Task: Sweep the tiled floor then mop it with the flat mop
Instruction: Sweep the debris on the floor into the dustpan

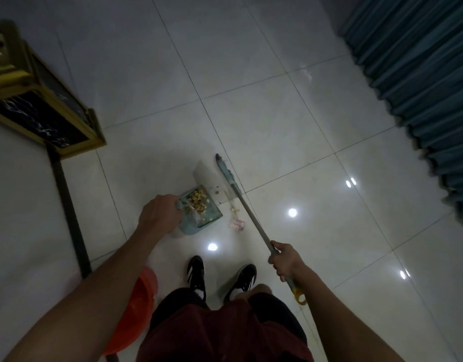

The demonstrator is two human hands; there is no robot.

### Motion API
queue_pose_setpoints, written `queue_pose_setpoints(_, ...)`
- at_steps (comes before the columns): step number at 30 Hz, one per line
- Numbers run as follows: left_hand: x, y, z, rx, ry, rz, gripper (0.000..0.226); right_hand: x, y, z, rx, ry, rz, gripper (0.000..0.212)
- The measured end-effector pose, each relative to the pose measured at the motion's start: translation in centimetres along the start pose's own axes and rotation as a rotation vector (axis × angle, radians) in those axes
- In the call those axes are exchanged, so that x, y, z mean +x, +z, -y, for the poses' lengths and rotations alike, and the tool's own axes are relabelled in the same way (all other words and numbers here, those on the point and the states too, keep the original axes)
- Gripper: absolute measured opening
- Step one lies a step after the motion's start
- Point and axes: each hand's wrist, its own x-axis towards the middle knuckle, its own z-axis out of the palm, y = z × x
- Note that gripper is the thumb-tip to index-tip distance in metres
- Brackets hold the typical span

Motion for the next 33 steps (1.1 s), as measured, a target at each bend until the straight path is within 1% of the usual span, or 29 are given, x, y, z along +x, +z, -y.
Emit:
queue_pose_setpoints(2, -0.3, -0.4, 0.1, -0.017, -0.044, 0.018, 0.028, 0.6, -1.0, 0.9, -0.067, -0.044, -0.027, 0.062)
queue_pose_setpoints(4, -0.8, -0.6, 0.0, -0.047, -0.088, 0.03, 0.033, 1.4, -2.3, 2.0, -0.145, -0.095, -0.04, 0.054)
queue_pose_setpoints(6, -1.3, -0.6, -0.4, -0.071, -0.121, 0.02, 0.029, 2.7, -3.7, 3.2, -0.2, -0.14, -0.05, 0.047)
queue_pose_setpoints(8, -1.8, -0.2, -0.8, -0.106, -0.147, 0.004, 0.023, 4.4, -5.0, 4.3, -0.239, -0.168, -0.038, 0.044)
queue_pose_setpoints(11, -3.2, 0.8, -2.1, -0.094, -0.208, 0.0, 0.019, 6.9, -7.2, 6.0, -0.311, -0.208, -0.02, 0.047)
queue_pose_setpoints(14, -5.1, 2.4, -4.0, -0.124, -0.308, -0.066, 0.003, 9.3, -9.3, 7.4, -0.407, -0.246, 0.024, 0.047)
queue_pose_setpoints(17, -7.1, 3.9, -6.3, -0.112, -0.372, -0.112, 0.006, 10.9, -11.0, 8.8, -0.492, -0.288, 0.053, 0.042)
queue_pose_setpoints(21, -9.3, 5.4, -8.6, -0.154, -0.446, -0.122, 0.008, 12.2, -12.1, 10.0, -0.579, -0.327, 0.091, 0.04)
queue_pose_setpoints(23, -10.4, 5.9, -9.4, -0.189, -0.48, -0.14, 0.01, 12.6, -12.3, 10.2, -0.691, -0.357, 0.107, 0.035)
queue_pose_setpoints(26, -12.0, 7.0, -10.4, -0.228, -0.534, -0.162, 0.011, 12.9, -12.3, 9.7, -0.846, -0.347, 0.142, 0.031)
queue_pose_setpoints(33, -16.5, 11.1, -11.7, -0.379, -0.638, -0.202, 0.008, 12.6, -12.3, 6.1, -1.01, -0.356, 0.162, 0.035)
